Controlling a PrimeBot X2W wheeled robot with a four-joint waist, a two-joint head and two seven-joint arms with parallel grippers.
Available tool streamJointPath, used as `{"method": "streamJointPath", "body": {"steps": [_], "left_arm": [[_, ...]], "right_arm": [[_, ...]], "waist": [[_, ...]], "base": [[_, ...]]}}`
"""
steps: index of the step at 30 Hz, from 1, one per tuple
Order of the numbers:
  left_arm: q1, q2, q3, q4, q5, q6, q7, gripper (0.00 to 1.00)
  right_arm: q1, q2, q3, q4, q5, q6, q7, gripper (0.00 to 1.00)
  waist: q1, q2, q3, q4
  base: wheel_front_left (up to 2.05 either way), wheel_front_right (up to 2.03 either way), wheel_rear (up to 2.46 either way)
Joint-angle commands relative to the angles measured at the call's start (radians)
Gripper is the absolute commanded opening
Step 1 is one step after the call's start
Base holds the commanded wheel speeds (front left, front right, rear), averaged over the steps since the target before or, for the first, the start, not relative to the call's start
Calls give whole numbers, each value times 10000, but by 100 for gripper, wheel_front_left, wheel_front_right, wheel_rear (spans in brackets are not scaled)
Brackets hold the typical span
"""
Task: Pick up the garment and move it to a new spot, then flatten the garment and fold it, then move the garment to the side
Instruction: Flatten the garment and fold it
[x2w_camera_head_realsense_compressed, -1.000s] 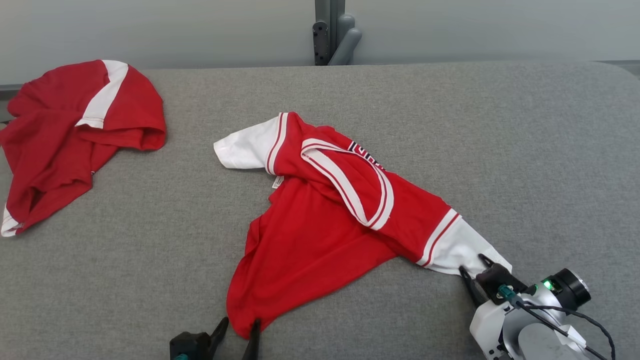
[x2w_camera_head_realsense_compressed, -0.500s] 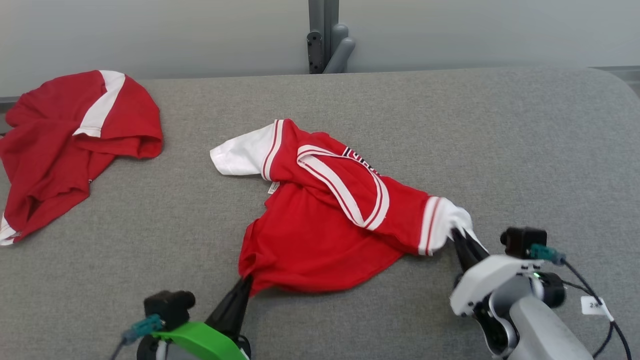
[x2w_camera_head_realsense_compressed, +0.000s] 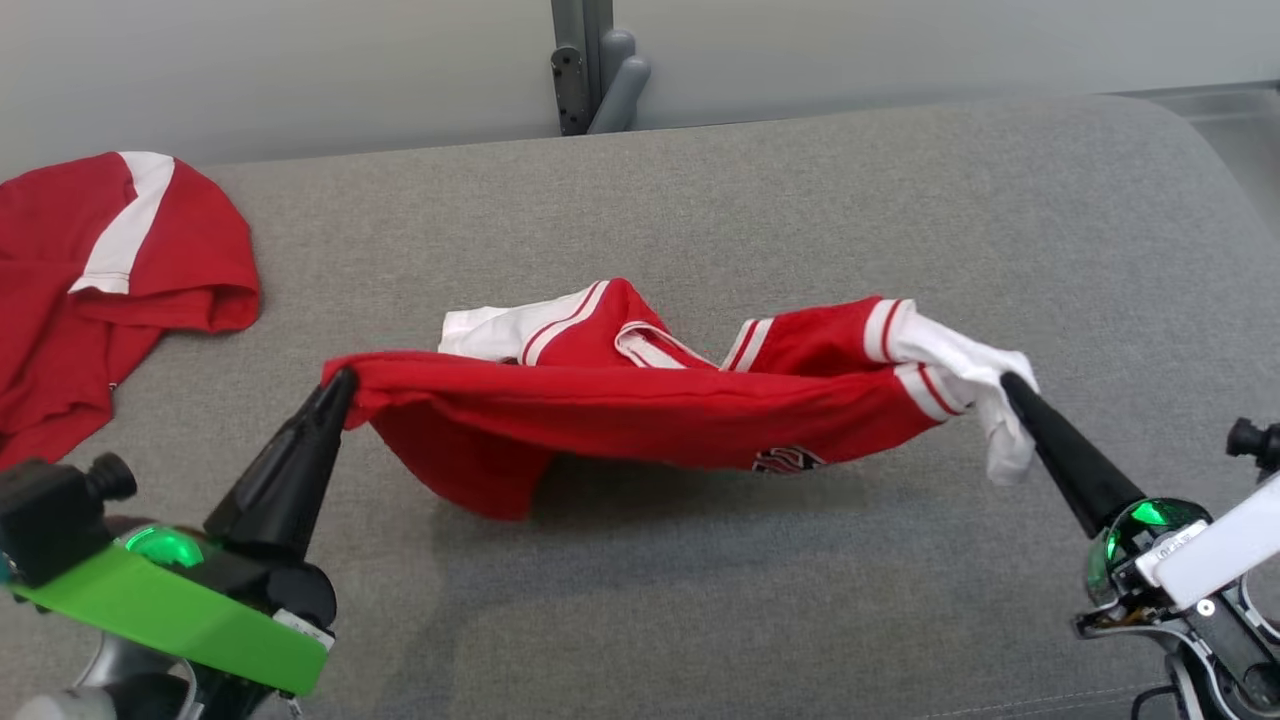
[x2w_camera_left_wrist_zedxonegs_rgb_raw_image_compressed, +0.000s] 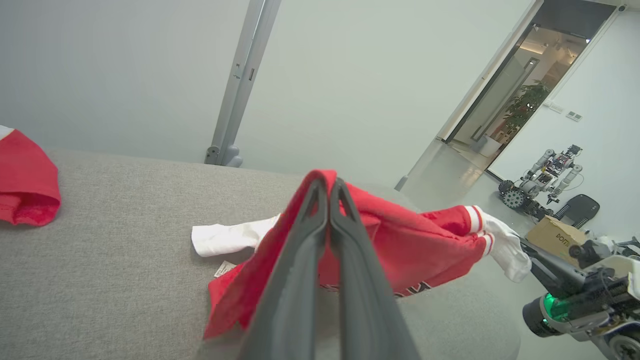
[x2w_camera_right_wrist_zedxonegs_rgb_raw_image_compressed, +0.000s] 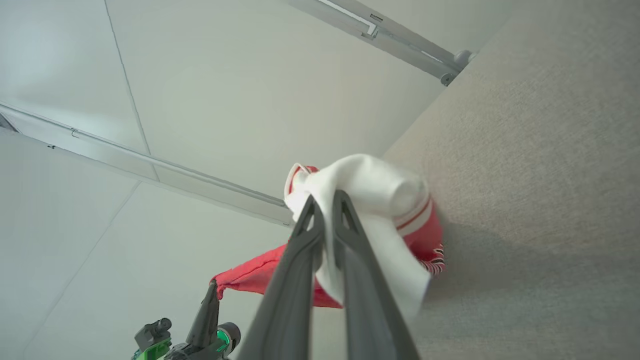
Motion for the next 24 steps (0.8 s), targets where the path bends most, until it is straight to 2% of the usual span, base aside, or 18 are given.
{"method": "streamJointPath", "body": {"steps": [1,5,7,12,13,19,24], "left_arm": [[-323,204,171,-288,-197,120,258,0],[-1206,628,226,-604,-330,246,1031,0],[-2426,827,211,-350,-435,264,1628,0],[-5226,820,-3,1140,-424,178,2493,0],[-5226,820,-3,1140,-424,178,2493,0],[-8093,281,-311,3527,-124,-49,2565,0],[-9505,14,-575,5028,256,-320,2345,0]], "right_arm": [[189,259,23,-292,358,5,331,0],[213,838,-12,-777,908,5,754,0],[-385,1149,-246,-768,984,5,601,0],[-2368,1434,-580,509,372,5,198,0],[-2368,1434,-580,509,372,5,198,0],[-5502,1519,-1715,3346,-688,3,103,0],[-7492,1516,-2180,5219,-849,3,-17,0]], "waist": [[0,0,198,-151],[0,0,621,-240],[0,0,1080,-240],[0,0,1906,-172],[0,0,1906,-172],[0,0,2577,51],[0,0,3035,230]], "base": [[0,0,0],[0,0,0],[0,0,0],[0,0,0],[0,0,0],[0,0,0],[0,0,0]]}}
